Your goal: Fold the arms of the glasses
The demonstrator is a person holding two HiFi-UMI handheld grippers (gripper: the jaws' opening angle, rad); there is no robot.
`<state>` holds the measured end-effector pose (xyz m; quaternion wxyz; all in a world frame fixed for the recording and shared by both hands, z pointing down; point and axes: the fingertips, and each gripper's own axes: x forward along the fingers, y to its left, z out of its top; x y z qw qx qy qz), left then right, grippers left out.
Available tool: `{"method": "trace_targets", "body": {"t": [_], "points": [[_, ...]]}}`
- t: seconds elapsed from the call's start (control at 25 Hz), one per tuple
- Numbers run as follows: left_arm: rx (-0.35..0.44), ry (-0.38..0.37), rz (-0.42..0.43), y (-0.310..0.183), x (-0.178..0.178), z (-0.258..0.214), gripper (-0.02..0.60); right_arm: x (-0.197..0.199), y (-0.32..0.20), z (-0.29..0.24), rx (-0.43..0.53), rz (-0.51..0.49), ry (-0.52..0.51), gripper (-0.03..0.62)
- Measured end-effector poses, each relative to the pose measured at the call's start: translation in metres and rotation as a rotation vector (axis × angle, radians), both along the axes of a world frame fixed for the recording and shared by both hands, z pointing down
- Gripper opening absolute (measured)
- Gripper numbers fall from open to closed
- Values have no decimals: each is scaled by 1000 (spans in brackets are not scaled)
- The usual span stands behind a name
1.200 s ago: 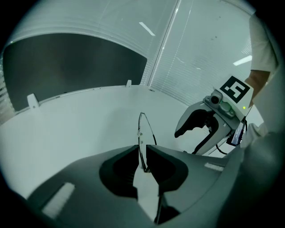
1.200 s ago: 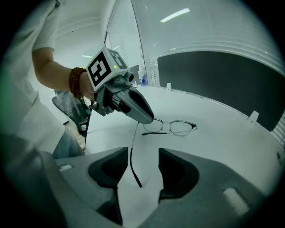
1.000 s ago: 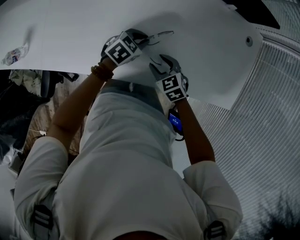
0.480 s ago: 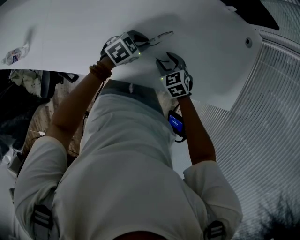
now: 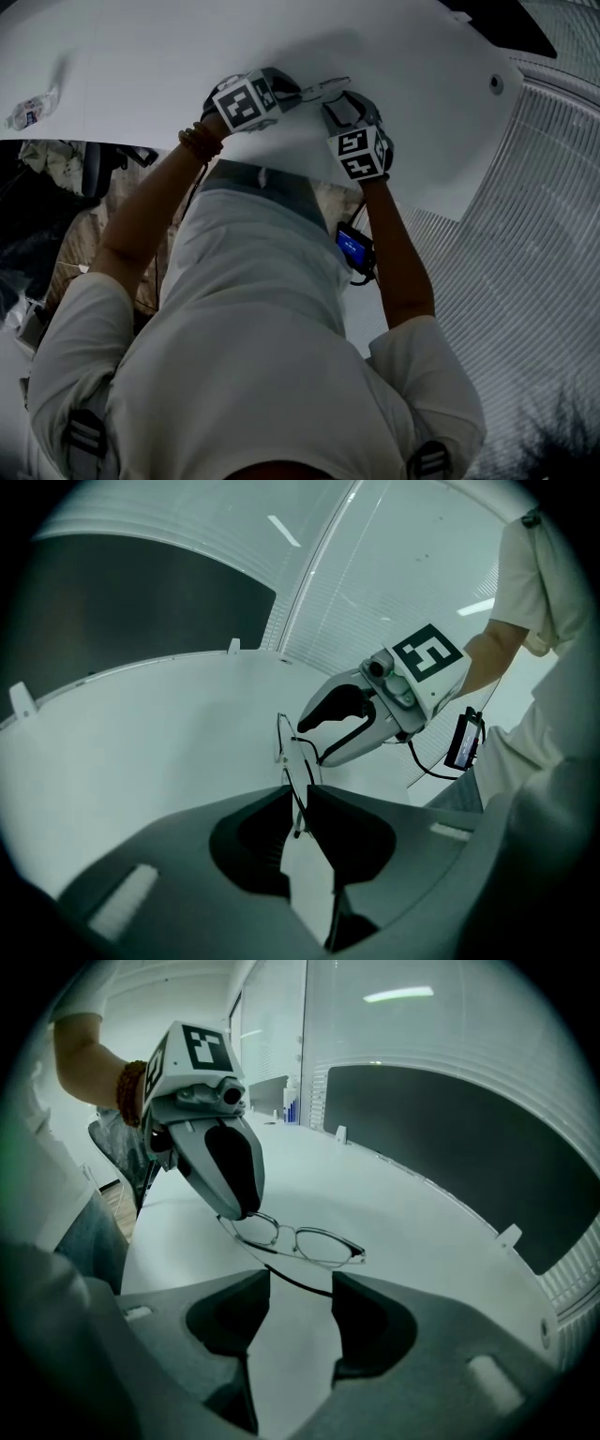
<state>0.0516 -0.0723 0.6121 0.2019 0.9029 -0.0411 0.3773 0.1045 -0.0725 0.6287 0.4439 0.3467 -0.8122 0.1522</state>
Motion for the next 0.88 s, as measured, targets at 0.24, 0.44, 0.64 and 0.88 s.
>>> {"method": "trace_targets", "body": {"t": [0.24, 0.44, 0.64, 0.88], "points": [[-14, 5, 17, 11, 7, 0, 57, 2, -6, 1, 2, 31, 2, 204], [-13, 8, 21, 15, 11, -1, 58, 8, -3, 6, -20, 59, 11, 204], [-22, 20, -2, 16, 15, -1, 58, 16, 10, 11, -52, 97, 11, 204], [-21, 20, -8, 21, 18, 1, 55, 22, 18, 13, -56, 119, -2, 204]]}}
